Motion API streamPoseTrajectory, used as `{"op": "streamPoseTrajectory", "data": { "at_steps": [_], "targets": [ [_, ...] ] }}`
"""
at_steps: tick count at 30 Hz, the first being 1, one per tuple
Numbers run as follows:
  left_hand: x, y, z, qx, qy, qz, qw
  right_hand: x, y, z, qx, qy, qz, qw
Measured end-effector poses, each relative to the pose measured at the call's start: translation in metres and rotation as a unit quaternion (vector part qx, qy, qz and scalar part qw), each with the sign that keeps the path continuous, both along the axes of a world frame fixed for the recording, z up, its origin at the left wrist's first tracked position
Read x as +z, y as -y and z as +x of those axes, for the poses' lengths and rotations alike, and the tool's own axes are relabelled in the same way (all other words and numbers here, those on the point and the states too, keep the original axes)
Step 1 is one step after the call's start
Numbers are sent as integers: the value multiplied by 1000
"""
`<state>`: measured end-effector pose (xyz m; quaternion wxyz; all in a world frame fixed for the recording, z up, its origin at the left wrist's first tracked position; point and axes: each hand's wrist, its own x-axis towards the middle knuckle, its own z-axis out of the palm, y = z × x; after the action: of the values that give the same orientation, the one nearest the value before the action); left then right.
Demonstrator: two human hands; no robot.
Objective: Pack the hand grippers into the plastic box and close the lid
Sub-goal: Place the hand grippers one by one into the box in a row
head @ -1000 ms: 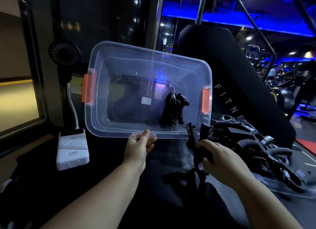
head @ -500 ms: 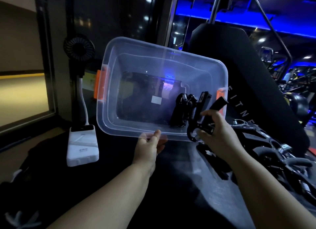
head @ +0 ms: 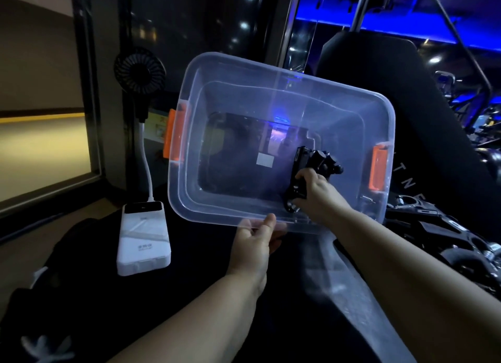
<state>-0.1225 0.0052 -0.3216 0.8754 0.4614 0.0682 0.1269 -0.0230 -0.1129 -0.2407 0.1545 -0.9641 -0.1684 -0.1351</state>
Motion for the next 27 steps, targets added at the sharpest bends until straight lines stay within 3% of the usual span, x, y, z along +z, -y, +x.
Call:
{"op": "streamPoseTrajectory", "data": {
  "at_steps": [14, 19, 24, 27],
  "targets": [
    [3, 0, -3, -6, 3, -25, 1000, 7, -22, 53, -104, -59, -107, 987],
    [2, -1, -1, -10, 2, -24, 1000, 5, -23, 57, -83, 31, -220, 971],
    [1, -1, -1, -9, 0, -26, 1000, 7, -36, 54, -90, 186, -363, 908],
    [1, -1, -2, -7, -2, -18, 1000, 7, -34, 57, -35, 218, -436, 873]
  ]
}}
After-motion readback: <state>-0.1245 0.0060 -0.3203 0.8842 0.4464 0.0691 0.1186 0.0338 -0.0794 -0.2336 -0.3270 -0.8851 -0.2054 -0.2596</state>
